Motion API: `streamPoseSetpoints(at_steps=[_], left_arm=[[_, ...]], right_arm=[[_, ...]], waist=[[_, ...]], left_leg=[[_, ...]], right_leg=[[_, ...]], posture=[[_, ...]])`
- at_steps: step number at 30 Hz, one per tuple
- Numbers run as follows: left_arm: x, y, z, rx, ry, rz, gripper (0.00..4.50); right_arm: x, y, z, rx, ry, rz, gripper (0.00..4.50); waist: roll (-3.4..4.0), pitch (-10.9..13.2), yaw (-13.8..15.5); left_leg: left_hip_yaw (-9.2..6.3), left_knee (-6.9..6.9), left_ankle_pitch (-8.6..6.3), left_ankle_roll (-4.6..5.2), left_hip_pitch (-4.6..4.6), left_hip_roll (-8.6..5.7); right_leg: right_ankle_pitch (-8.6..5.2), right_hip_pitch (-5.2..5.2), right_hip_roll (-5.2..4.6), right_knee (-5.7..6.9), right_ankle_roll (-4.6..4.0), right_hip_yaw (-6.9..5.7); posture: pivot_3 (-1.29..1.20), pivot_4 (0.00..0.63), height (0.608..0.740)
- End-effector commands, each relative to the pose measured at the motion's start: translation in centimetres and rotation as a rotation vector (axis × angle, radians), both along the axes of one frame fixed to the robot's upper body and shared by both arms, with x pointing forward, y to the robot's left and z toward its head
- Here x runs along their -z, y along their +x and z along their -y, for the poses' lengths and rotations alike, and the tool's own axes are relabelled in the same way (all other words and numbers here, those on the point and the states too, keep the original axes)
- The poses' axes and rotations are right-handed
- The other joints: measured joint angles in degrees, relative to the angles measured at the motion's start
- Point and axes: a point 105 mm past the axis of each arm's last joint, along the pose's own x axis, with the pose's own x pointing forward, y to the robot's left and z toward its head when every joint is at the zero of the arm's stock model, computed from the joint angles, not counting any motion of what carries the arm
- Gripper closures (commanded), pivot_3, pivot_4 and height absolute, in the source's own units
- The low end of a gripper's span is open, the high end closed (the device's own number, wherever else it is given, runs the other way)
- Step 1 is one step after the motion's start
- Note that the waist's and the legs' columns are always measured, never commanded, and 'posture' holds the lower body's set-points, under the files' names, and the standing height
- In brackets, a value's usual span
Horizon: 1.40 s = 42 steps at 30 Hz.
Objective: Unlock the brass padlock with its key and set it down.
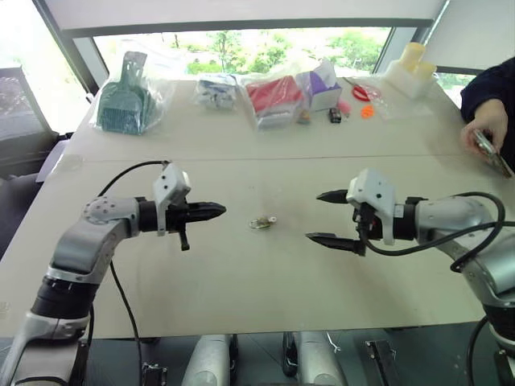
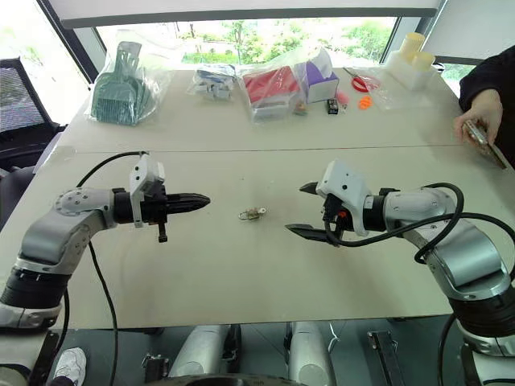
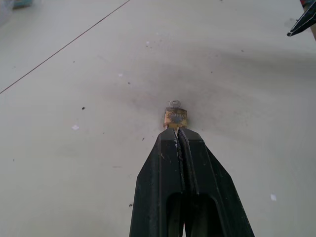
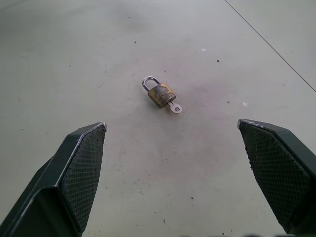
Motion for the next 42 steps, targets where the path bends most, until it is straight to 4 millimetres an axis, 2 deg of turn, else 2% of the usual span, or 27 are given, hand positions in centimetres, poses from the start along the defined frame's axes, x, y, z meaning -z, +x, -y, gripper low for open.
streamPoseSetpoints(at_steps=[1, 6, 9, 13, 18, 20, 25, 34, 35, 37, 42], left_arm=[[-0.4, 0.8, 1.9, 0.080, 0.033, 0.065, 4.50], [0.7, 2.1, 5.0, 0.179, 0.059, 0.071, 4.50], [1.3, 2.5, 5.9, 0.211, 0.057, 0.060, 4.50], [2.4, 3.5, 7.3, 0.200, 0.065, 0.054, 3.32], [2.9, 4.1, 7.9, 0.184, 0.093, 0.088, 0.79], [3.5, 4.2, 8.1, 0.174, 0.107, 0.089, 0.06], [5.3, 4.2, 8.4, 0.149, 0.169, 0.097, 0.06], [6.6, 4.3, 7.9, 0.104, 0.227, 0.101, 0.06], [6.7, 4.3, 7.8, 0.096, 0.230, 0.103, 0.61], [6.7, 4.3, 7.8, 0.087, 0.225, 0.103, 1.28], [6.8, 4.2, 7.9, 0.092, 0.217, 0.095, 3.74]], right_arm=[[-1.0, 0.1, -0.4, -0.015, 0.002, 0.056, 0.08], [-0.9, 0.1, -0.6, -0.015, 0.000, 0.065, 0.08], [-0.9, 0.1, -0.6, -0.010, 0.000, 0.070, 0.08], [-0.8, -0.4, -0.6, 0.008, 0.002, 0.073, 0.00], [-0.6, -0.7, -0.4, 0.027, 0.003, 0.074, 0.00], [-0.6, -0.8, -0.4, 0.035, 0.002, 0.075, 0.00], [-0.4, -0.9, -0.3, 0.047, -0.004, 0.083, 0.00], [-0.5, -0.5, -0.4, 0.045, -0.011, 0.097, 0.00], [-0.5, -0.4, -0.4, 0.045, -0.012, 0.100, 0.00], [-0.5, -0.3, -0.5, 0.041, -0.012, 0.104, 0.00], [-0.5, 0.0, -0.8, 0.036, -0.014, 0.117, 0.00]], waist=[[0.00, 0.0, 0.1], [-0.01, 0.0, 0.7], [-0.01, 0.0, 0.6], [-0.01, 0.0, 1.1], [-0.02, 0.0, 1.4], [-0.02, 0.0, 1.4], [-0.02, 0.0, 1.4], [-0.03, 0.0, 1.4], [-0.02, 0.0, 1.4], [-0.03, 0.0, 1.4], [-0.03, 0.0, 1.4]], left_leg=[[0.00, 0.00, 0.00, 0.00, 0.00, -0.02], [0.01, 0.05, 0.00, 0.01, 0.00, -0.23], [0.02, 0.04, 0.00, 0.01, 0.00, -0.22], [-0.01, 0.05, 0.01, 0.02, 0.01, -0.22], [-0.01, 0.08, 0.00, 0.02, -0.01, -0.22], [-0.02, 0.08, 0.00, 0.02, -0.01, -0.21], [-0.03, 0.08, 0.00, 0.02, 0.00, -0.22], [-0.04, 0.09, 0.00, 0.02, 0.01, -0.20], [-0.04, 0.08, 0.00, 0.02, 0.02, -0.20], [-0.04, 0.09, 0.00, 0.02, 0.03, -0.20], [-0.05, 0.10, 0.01, 0.02, 0.05, -0.20]], right_leg=[[0.01, 0.00, 0.00, 0.00, 0.02, 0.00], [0.02, 0.06, -0.01, -0.01, 0.03, 0.01], [0.05, 0.02, 0.00, 0.01, 0.08, 0.01], [0.05, 0.02, 0.00, 0.07, 0.09, -0.01], [0.05, 0.03, -0.02, 0.04, 0.08, 0.00], [0.05, 0.03, -0.02, 0.04, 0.08, 0.00], [0.05, 0.04, -0.02, 0.05, 0.08, 0.00], [0.06, 0.05, -0.02, 0.06, 0.08, 0.00], [0.05, 0.06, -0.02, 0.06, 0.08, 0.00], [0.06, 0.06, -0.02, 0.07, 0.07, 0.00], [0.07, 0.07, -0.02, 0.08, 0.05, 0.00]], posture=[[0.00, 0.150, 0.740], [0.00, 0.150, 0.740], [0.00, 0.150, 0.740], [0.00, 0.150, 0.740], [0.00, 0.150, 0.740], [0.00, 0.150, 0.740], [0.00, 0.150, 0.740], [0.00, 0.150, 0.740], [0.00, 0.150, 0.740], [0.00, 0.150, 0.740], [0.00, 0.150, 0.740]])
